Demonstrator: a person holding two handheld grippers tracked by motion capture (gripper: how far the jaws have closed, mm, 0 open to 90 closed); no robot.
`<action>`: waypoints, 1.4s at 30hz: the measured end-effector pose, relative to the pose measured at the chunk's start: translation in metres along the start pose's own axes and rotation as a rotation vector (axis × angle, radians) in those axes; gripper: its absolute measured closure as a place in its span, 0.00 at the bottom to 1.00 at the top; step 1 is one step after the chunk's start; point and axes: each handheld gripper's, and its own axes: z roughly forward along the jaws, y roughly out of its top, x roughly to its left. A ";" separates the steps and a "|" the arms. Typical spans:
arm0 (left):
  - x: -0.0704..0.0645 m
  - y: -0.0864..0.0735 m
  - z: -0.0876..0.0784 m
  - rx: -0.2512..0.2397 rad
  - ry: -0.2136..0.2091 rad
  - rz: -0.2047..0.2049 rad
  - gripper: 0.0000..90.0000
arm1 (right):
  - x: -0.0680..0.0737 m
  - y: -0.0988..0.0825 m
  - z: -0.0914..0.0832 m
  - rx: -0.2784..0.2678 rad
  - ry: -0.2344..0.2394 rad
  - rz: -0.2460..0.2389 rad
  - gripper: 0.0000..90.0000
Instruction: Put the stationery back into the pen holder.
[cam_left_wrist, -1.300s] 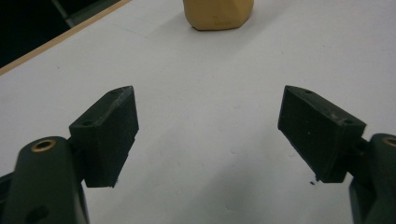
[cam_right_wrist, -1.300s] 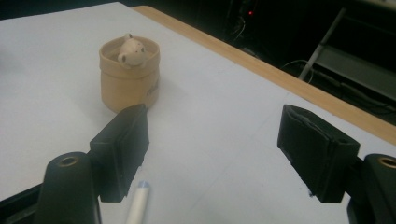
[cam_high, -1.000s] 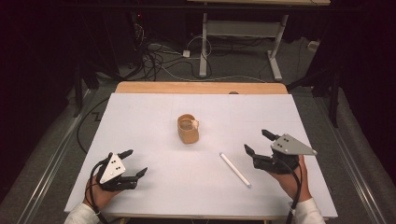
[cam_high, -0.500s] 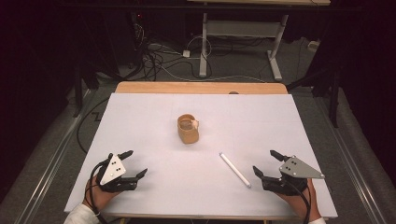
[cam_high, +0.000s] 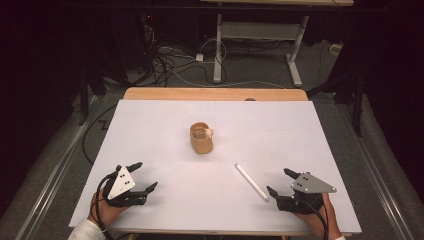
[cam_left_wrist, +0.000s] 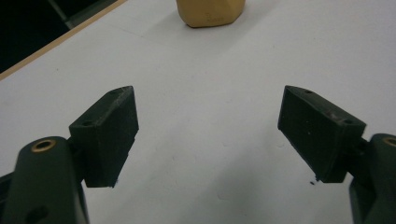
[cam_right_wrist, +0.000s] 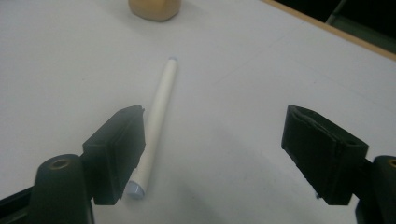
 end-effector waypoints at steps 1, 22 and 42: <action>0.000 0.000 0.000 0.001 0.001 0.000 0.21 | 0.000 0.001 0.001 0.015 0.003 0.005 0.25; -0.003 0.002 0.003 0.006 -0.007 0.010 0.21 | 0.008 0.082 0.086 0.409 0.149 0.010 0.45; -0.004 0.002 0.002 0.010 -0.016 0.007 0.21 | 0.007 0.096 0.144 0.613 0.155 0.044 0.75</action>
